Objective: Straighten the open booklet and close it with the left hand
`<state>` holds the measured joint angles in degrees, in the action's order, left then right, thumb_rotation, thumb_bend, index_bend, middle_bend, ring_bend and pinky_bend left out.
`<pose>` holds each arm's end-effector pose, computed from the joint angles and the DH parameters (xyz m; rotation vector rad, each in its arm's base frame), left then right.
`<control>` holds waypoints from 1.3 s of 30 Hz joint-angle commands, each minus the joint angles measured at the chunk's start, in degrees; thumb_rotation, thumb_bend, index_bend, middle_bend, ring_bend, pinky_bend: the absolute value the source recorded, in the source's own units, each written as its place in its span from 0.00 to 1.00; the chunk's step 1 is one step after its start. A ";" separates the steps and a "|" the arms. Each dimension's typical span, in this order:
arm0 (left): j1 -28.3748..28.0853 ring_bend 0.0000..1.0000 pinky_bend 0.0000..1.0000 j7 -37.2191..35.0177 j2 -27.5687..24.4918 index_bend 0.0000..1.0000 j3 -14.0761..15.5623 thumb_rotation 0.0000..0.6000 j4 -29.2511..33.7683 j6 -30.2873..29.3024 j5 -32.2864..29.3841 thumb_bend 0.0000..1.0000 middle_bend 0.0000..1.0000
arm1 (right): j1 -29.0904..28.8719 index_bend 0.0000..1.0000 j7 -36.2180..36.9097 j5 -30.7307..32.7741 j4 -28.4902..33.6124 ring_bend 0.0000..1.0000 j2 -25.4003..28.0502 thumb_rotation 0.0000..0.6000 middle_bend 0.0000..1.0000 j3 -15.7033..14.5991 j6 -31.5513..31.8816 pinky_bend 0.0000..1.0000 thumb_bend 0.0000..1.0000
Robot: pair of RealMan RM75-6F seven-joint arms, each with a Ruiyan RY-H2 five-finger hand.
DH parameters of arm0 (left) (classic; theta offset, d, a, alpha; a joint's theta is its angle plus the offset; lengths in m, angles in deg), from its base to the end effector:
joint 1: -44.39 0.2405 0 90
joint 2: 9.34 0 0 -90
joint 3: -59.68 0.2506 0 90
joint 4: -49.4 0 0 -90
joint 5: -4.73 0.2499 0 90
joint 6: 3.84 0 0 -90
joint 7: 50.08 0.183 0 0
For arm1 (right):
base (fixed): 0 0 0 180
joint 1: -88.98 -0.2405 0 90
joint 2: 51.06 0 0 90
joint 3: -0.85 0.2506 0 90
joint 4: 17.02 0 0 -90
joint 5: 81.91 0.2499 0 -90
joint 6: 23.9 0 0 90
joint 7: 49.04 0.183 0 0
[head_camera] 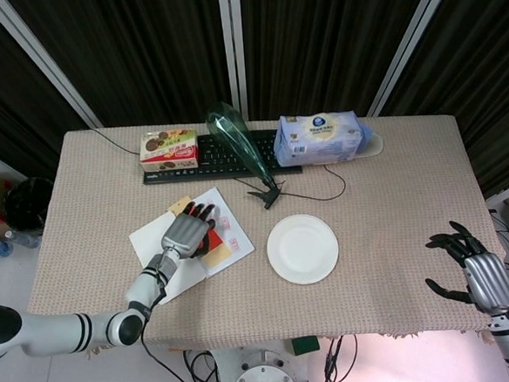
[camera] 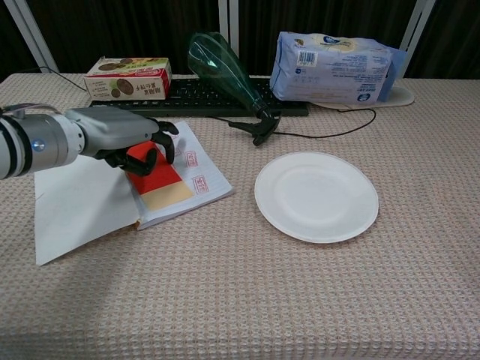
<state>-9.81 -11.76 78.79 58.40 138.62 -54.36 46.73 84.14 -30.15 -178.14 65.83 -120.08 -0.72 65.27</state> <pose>-0.1345 0.3619 -0.1101 -2.0918 -0.8681 -0.5362 -0.3213 -0.2027 0.0936 1.4632 -1.0554 1.1705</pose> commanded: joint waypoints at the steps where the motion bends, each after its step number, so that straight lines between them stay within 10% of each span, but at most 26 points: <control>1: 0.16 0.00 0.04 -0.21 -0.56 0.30 0.34 0.48 0.81 0.13 -0.02 0.75 0.00 | 0.01 0.34 -0.08 -0.04 0.07 0.06 -0.01 1.00 0.25 -0.01 0.04 0.22 0.15; 13: 2.44 0.00 0.04 -9.92 -2.44 0.28 -4.14 0.46 -0.38 -1.07 2.91 0.73 0.00 | 0.07 0.34 -0.53 -0.13 0.48 0.06 0.17 1.00 0.25 -0.01 0.27 0.22 0.15; 39: 1.42 0.00 0.04 -3.64 1.38 0.28 -3.37 0.45 -13.89 2.60 -9.68 0.73 0.00 | -0.08 0.34 0.19 0.78 -0.19 0.06 -0.03 1.00 0.25 0.14 -0.61 0.22 0.15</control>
<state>-8.40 -15.45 80.18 54.98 124.60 -51.68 36.95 84.07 -29.97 -177.36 65.64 -120.11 -0.58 64.66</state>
